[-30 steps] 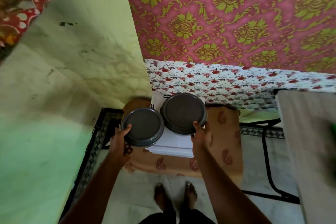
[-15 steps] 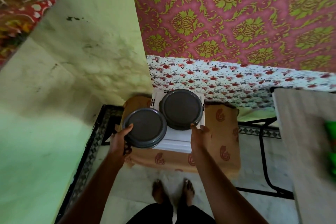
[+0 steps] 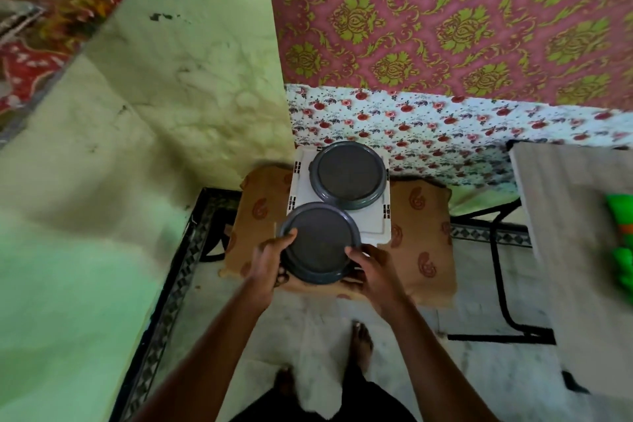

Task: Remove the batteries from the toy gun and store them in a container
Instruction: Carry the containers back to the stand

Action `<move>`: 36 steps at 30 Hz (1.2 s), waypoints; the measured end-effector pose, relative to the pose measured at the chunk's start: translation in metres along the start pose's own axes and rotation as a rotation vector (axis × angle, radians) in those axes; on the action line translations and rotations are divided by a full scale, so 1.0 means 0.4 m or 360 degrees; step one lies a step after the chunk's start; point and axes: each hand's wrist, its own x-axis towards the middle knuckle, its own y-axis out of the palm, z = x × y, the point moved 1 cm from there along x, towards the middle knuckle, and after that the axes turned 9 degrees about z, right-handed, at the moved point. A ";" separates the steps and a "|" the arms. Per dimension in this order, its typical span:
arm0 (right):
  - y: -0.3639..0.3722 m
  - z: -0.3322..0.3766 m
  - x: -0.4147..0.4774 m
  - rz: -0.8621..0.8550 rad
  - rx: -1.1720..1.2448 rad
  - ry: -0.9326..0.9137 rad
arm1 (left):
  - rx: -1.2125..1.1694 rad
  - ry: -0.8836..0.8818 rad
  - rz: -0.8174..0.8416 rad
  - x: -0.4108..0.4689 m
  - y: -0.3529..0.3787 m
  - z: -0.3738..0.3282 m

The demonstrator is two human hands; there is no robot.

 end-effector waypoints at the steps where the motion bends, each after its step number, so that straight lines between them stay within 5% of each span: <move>1: 0.002 -0.017 -0.010 -0.0035 0.0049 0.0002 | 0.0062 0.0001 -0.0020 0.016 -0.009 0.008; 7: -0.019 -0.150 -0.043 -0.0386 0.0351 -0.0050 | 0.0205 0.0203 -0.0024 0.047 -0.011 -0.011; 17: -0.057 -0.377 0.127 -0.0752 0.0572 0.0076 | 0.0993 0.0560 -0.0029 0.236 0.014 -0.080; 22: -0.058 -0.349 0.262 -0.0708 0.0675 -0.0037 | 0.0896 0.0580 0.0048 0.304 0.061 -0.092; 36: -0.063 -0.293 0.531 -0.1039 0.0668 0.0082 | 0.1243 0.0703 -0.0352 0.373 0.088 -0.110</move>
